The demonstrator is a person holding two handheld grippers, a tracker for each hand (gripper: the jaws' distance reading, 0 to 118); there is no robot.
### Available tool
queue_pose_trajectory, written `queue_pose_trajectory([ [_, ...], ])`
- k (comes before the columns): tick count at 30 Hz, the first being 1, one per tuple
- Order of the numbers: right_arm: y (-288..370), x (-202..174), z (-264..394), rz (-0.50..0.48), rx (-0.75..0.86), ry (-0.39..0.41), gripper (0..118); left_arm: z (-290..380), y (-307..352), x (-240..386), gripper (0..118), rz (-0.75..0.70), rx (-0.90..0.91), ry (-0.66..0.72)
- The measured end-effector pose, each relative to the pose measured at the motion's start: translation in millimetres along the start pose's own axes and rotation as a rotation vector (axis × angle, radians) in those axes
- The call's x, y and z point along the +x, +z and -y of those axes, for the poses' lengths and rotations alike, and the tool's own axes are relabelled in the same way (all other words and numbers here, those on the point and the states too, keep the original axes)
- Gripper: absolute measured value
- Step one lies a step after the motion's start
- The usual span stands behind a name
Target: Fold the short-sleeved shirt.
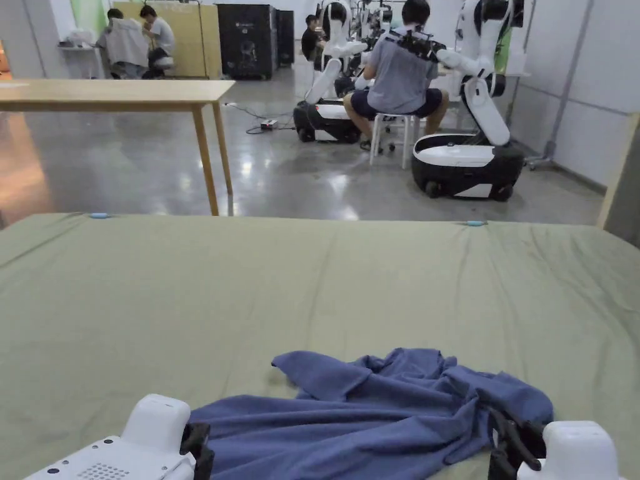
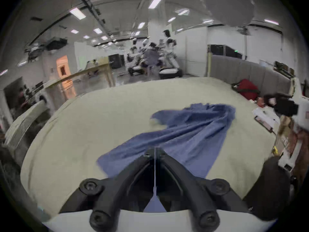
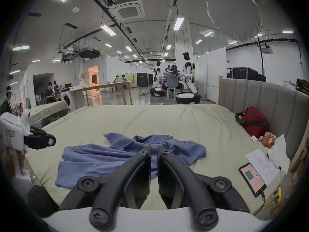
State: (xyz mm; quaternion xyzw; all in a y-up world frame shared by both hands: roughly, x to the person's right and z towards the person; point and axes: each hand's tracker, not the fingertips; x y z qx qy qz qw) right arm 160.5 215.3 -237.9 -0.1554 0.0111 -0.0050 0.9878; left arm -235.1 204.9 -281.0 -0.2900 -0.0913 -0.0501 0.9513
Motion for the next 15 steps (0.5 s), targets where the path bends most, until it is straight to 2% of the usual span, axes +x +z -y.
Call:
queue_pose_trajectory([
  [3, -2.6, -7.4, 0.0, -0.004, -0.015, 0.008, 9, 15.2, -15.5, -44.2, 0, -0.088, -0.08, 0.053],
  [7, -8.6, -11.8, -2.5, -0.007, -0.031, 0.023, 9, 21.4, -54.6, -96.9, 0, -0.127, -0.162, 0.139],
  [9, -12.7, -10.9, -3.0, -0.001, -0.036, 0.022, 9, 18.8, -76.1, -108.8, 0, -0.129, -0.191, 0.135],
  [10, -14.9, -9.5, -3.4, 0.0, -0.042, 0.016, 9, 13.2, -75.3, -97.5, 6, -0.137, -0.196, 0.127],
  [11, -16.7, -8.4, -3.4, 0.003, -0.047, 0.012, 9, 11.9, -83.5, -97.8, 29, -0.132, -0.199, 0.128],
  [12, -18.8, -7.3, -3.2, 0.009, -0.053, 0.01, 9, 9.8, -95.3, -97.5, 69, -0.129, -0.222, 0.117],
  [13, -21.5, -6.4, -3.5, 0.017, -0.057, 0.011, 9, 9.4, -108.5, -96.9, 116, -0.134, -0.246, 0.103],
  [14, -23.1, -4.8, -3.8, 0.021, -0.061, 0.011, 9, 10.6, -127.9, -104.8, 117, -0.137, -0.28, 0.098],
  [15, -24.7, -2.6, -4.3, 0.027, -0.067, 0.01, 9, 8.8, -135.3, -101.5, 116, -0.144, -0.208, 0.047],
])
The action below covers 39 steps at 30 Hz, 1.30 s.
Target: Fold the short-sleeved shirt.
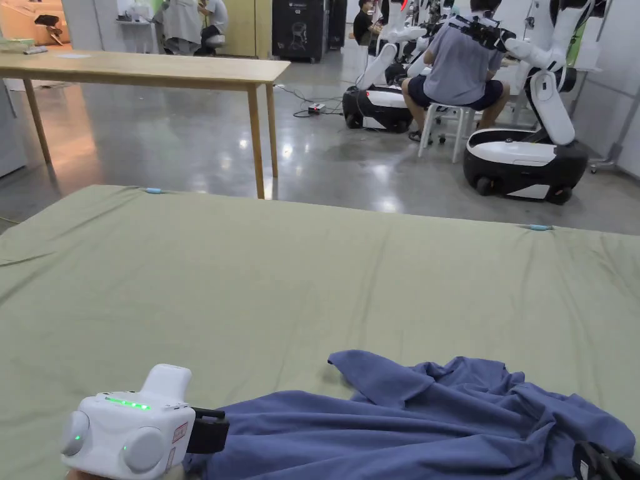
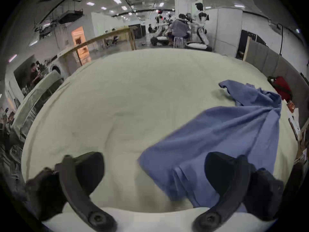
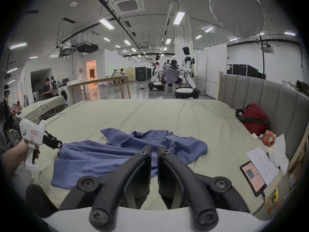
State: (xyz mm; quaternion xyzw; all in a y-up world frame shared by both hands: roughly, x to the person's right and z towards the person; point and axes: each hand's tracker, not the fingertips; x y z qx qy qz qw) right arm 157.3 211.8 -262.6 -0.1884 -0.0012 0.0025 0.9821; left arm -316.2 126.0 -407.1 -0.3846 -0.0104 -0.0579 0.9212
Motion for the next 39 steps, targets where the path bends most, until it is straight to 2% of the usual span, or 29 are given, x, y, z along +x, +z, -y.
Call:
queue_pose_trajectory([
  [1, -0.8, 2.3, -0.2, 0.008, -0.003, -0.001, 9, -3.6, -11.2, 2.8, 116, -0.024, -0.054, 0.03],
  [4, -3.7, 10.3, -0.4, 0.026, -0.013, -0.005, 9, -7.8, -42.5, -2.6, 116, -0.045, -0.099, 0.0],
  [5, -3.9, 12.5, -0.2, 0.033, -0.015, -0.005, 9, -7.3, -48.4, -2.6, 113, -0.06, -0.107, -0.002],
  [6, -4.7, 15.5, 0.2, 0.04, -0.017, -0.003, 9, -6.0, -53.5, -2.9, 105, -0.053, -0.134, 0.006],
  [8, -6.0, 21.2, 0.7, 0.049, -0.022, -0.009, 9, 0.1, -55.6, -4.6, 72, 0.017, -0.201, 0.021],
  [9, -7.2, 24.8, 0.6, 0.051, -0.028, -0.015, 9, 2.9, -49.5, -0.5, 60, 0.053, -0.158, 0.029],
  [11, -12.4, 33.9, 0.1, 0.057, -0.037, -0.024, 9, 2.4, -37.0, 9.6, 47, 0.025, -0.133, -0.027],
  [12, -16.3, 40.8, -0.5, 0.063, -0.042, -0.027, 9, 3.2, -32.4, 15.1, 30, 0.044, -0.121, -0.045],
  [13, -22.1, 50.0, -0.8, 0.071, -0.049, -0.033, 9, 5.0, -29.5, 18.1, 6, 0.053, -0.11, -0.043],
  [15, -38.7, 72.2, 0.1, 0.134, -0.07, -0.042, 9, 3.8, -22.9, 17.8, 5, 0.056, -0.125, -0.042],
  [22, -137.1, 156.9, -8.6, 0.205, -0.242, -0.106, 11, -27.3, 30.8, 8.4, 4, 0.072, 0.029, -0.019],
  [23, -153.3, 165.0, -9.3, 0.208, -0.267, -0.116, 24, -34.2, 45.0, 17.8, 4, 0.068, 0.053, -0.024],
  [24, -172.9, 173.0, -9.3, 0.197, -0.297, -0.141, 53, -39.1, 50.5, 20.3, 4, 0.071, 0.06, -0.029],
  [25, -193.7, 179.0, -9.0, 0.187, -0.338, -0.154, 97, -42.8, 53.2, 22.0, 4, 0.067, 0.065, -0.033],
  [26, -209.3, 180.8, -7.3, 0.171, -0.375, -0.163, 115, -44.6, 54.7, 23.3, 4, 0.06, 0.075, -0.038],
  [27, -223.7, 180.9, -4.2, 0.189, -0.383, -0.155, 118, -47.8, 57.9, 29.5, 4, 0.052, 0.076, -0.044],
  [29, -243.5, 179.8, 1.5, 0.203, -0.374, -0.133, 116, -49.1, 58.5, 31.3, 4, 0.049, 0.075, -0.042],
  [31, -259.7, 178.3, 12.4, 0.177, -0.436, -0.132, 116, -50.4, 59.2, 35.6, 4, 0.045, 0.066, -0.04],
  [32, -264.5, 176.2, 17.3, 0.17, -0.461, -0.132, 109, -50.2, 58.5, 36.7, 4, 0.04, 0.061, -0.039],
  [33, -268.0, 171.9, 22.4, 0.158, -0.51, -0.115, 87, -49.5, 57.4, 37.3, 4, 0.036, 0.056, -0.039],
  [34, -266.4, 170.1, 28.1, 0.108, -0.544, -0.098, 42, -48.8, 56.5, 37.8, 4, 0.033, 0.054, -0.04],
  [35, -264.3, 165.1, 30.6, 0.071, -0.543, -0.083, 32, -49.6, 55.8, 38.3, 4, 0.034, 0.05, -0.039],
  [36, -256.6, 156.9, 27.9, 0.14, -0.49, -0.008, 12, -49.6, 55.2, 38.4, 4, 0.035, 0.047, -0.034],
  [37, -252.4, 156.2, 20.6, 0.093, -0.477, -0.031, 10, -49.9, 55.0, 38.4, 4, 0.038, 0.047, -0.029],
  [39, -242.1, 161.9, 6.0, 0.07, -0.492, -0.091, 10, -53.8, 52.3, 35.6, 3, 0.037, 0.057, -0.026],
])
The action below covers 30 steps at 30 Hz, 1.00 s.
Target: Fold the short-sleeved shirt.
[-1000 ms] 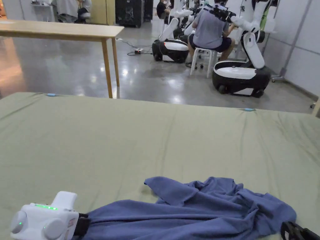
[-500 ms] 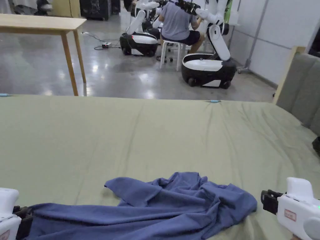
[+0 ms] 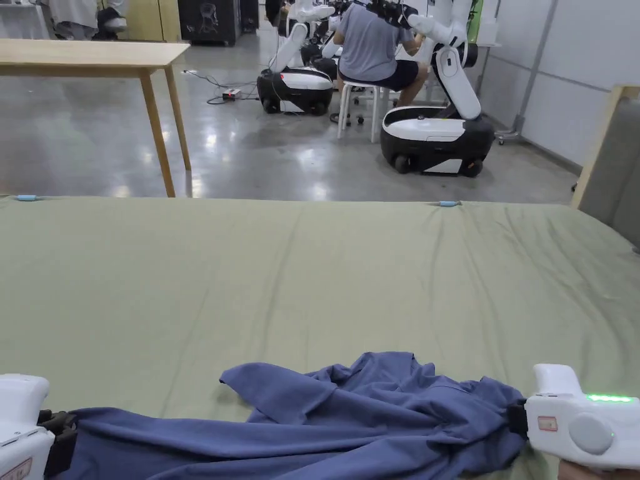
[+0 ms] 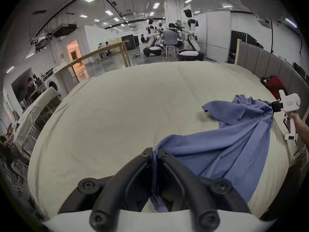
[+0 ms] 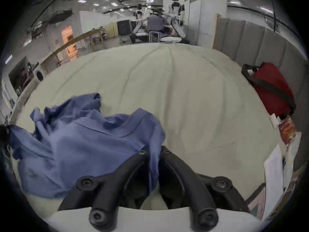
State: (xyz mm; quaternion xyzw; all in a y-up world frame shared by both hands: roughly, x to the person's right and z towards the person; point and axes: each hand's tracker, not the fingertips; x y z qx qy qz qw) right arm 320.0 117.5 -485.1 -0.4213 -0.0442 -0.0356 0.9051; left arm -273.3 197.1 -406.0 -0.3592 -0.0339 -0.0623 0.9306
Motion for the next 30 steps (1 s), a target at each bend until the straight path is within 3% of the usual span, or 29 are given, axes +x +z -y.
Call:
queue_pose_trajectory([
  [4, 59.7, 6.8, -44.9, -0.051, 0.132, -0.04, 10, -26.3, 10.3, -11.0, 2, -0.007, 0.068, 0.001],
  [8, 127.5, -7.0, -97.9, -0.038, 0.284, 0.058, 10, -74.6, 33.1, -26.1, 1, -0.02, 0.179, 0.0],
  [11, 175.7, -20.1, -133.9, -0.033, 0.396, 0.077, 10, -116.0, 52.6, -36.9, 0, -0.038, 0.268, 0.0],
  [18, 265.2, -29.3, -222.1, 0.023, 0.665, 0.036, 10, -215.8, 91.3, -67.2, 0, -0.096, 0.478, 0.07],
  [24, 289.0, -25.8, -286.3, 0.026, 0.747, -0.022, 10, -293.5, 100.1, -77.8, 0, -0.117, 0.576, 0.098],
  [30, 261.4, -29.3, -308.9, 0.059, 0.731, -0.012, 10, -328.7, 71.2, -72.1, 0, -0.164, 0.58, 0.061],
])
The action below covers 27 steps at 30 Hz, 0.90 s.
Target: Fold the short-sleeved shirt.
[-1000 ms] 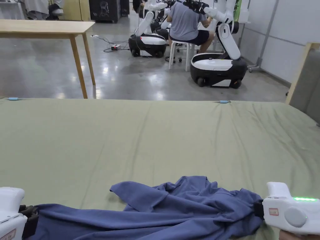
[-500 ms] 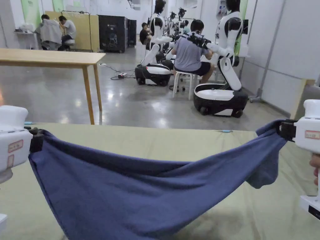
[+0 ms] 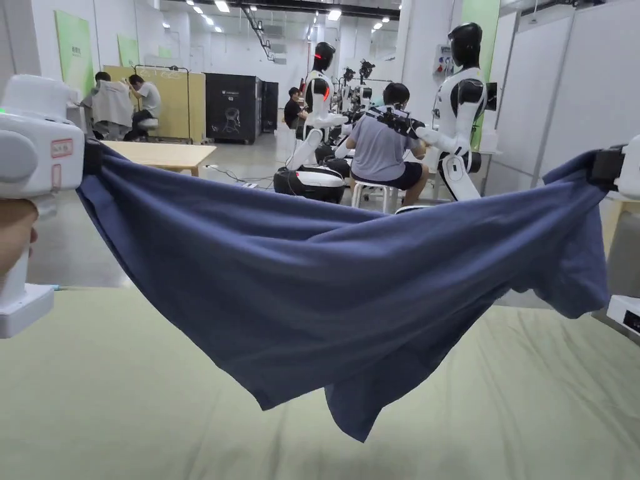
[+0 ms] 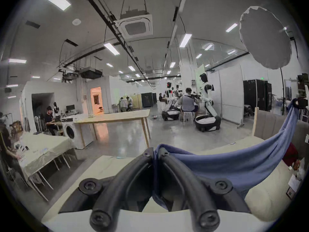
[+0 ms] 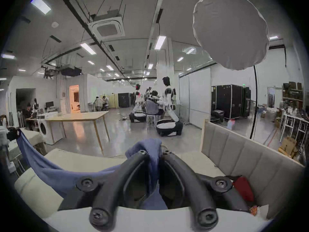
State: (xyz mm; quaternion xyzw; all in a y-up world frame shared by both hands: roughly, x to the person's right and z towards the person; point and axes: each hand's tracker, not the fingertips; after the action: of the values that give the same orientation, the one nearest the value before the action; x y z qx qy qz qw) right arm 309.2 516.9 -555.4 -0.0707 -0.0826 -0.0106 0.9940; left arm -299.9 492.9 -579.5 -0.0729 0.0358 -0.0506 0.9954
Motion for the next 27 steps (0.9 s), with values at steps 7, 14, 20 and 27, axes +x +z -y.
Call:
queue_pose_trajectory([
  [7, -43.3, 5.6, 102.0, 0.044, -0.06, -0.041, 10, 95.8, -40.3, 19.7, 0, -0.051, -0.017, -0.041],
  [14, -19.2, 28.4, 142.6, 0.046, -0.063, -0.071, 10, 127.6, -20.4, 14.6, 0, 0.016, -0.077, 0.01],
  [20, 59.6, 52.6, 207.4, -0.029, -0.16, -0.077, 10, 183.9, 64.6, 1.9, 0, 0.145, -0.181, 0.067],
  [27, 151.7, 69.9, 348.0, -0.055, -0.384, -0.007, 10, 326.3, 166.2, -8.7, 0, 0.242, -0.494, 0.085],
])
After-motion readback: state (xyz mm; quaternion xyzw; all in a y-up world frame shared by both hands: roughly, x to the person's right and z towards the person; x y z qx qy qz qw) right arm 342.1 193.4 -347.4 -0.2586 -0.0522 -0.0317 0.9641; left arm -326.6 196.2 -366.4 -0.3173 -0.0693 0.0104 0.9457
